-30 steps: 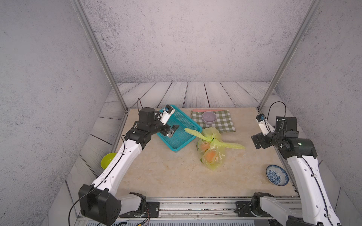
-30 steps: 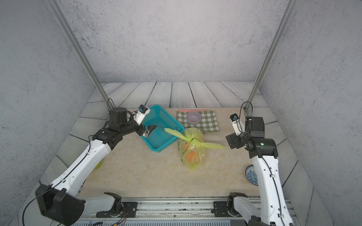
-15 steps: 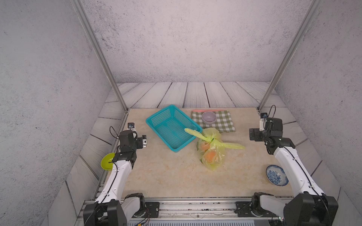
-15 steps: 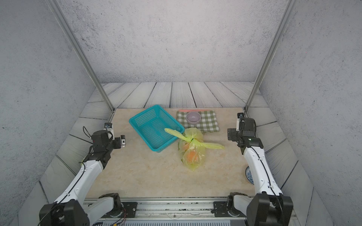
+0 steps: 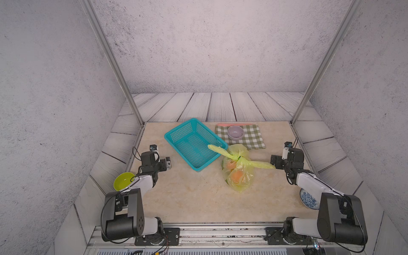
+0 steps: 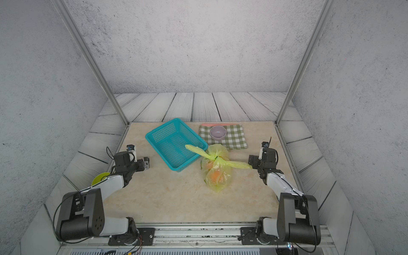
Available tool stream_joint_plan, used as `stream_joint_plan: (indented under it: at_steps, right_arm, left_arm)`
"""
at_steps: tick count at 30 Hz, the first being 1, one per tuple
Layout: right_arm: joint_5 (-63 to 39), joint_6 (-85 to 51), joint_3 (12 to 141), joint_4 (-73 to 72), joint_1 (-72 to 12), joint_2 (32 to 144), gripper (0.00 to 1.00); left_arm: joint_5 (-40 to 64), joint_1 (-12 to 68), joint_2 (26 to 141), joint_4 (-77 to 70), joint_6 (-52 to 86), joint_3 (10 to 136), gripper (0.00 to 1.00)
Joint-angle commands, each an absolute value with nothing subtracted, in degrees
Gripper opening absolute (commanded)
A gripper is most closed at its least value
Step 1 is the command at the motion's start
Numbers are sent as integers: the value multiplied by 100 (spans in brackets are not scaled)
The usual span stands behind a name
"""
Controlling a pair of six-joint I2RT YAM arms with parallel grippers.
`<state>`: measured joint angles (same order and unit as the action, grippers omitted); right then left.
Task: Place the oranges into plastic bags & tie knots
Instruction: Reset both arms
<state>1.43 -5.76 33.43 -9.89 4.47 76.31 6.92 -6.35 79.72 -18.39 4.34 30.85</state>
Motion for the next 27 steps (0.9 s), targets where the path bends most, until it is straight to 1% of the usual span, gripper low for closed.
stream_joint_plan:
  at_steps: [1, 4, 7, 8, 10, 12, 13, 14, 15, 16, 17, 27]
  right_arm:
    - [99, -835, 3103, -2361, 466, 7929, 99]
    - [116, -912, 2945, -3142, 466, 8235, 99]
    - [26, -807, 3066, -3145, 457, 8465, 99]
    - [33, -784, 3057, -3095, 440, 8424, 99]
    - [-48, -712, 2739, -3602, 424, 8329, 99]
    - [-104, -638, 2276, -4523, 379, 8415, 99]
    - [-129, -643, 2052, -5229, 381, 8675, 99]
    - [-199, -605, 2001, -5587, 378, 8875, 99]
    - [-229, -582, 2156, -5238, 357, 8898, 99]
    - [-279, -510, 2436, -4542, 334, 8803, 99]
    - [-210, -383, 2603, -4168, 229, 8759, 99]
    - [-185, -299, 2646, -4138, 149, 8782, 99]
  left_arm:
    - [395, -542, 8055, -3496, 439, 2805, 100]
    - [386, -418, 8485, -4161, 304, 2641, 100]
    - [314, -281, 8989, -5081, 172, 2490, 100]
    - [368, -253, 8893, -4740, 100, 2576, 100]
    - [397, -254, 8750, -4109, 70, 2772, 100]
    - [414, -247, 8871, -4560, 79, 2648, 100]
    - [413, -250, 8865, -4536, 79, 2649, 100]
    - [412, -252, 8830, -4389, 79, 2690, 100]
    - [405, -255, 8780, -4205, 79, 2740, 100]
    - [398, -251, 8759, -4162, 79, 2748, 100]
    - [404, -249, 8796, -4295, 80, 2719, 100]
    - [347, -249, 8753, -4227, 114, 2710, 100]
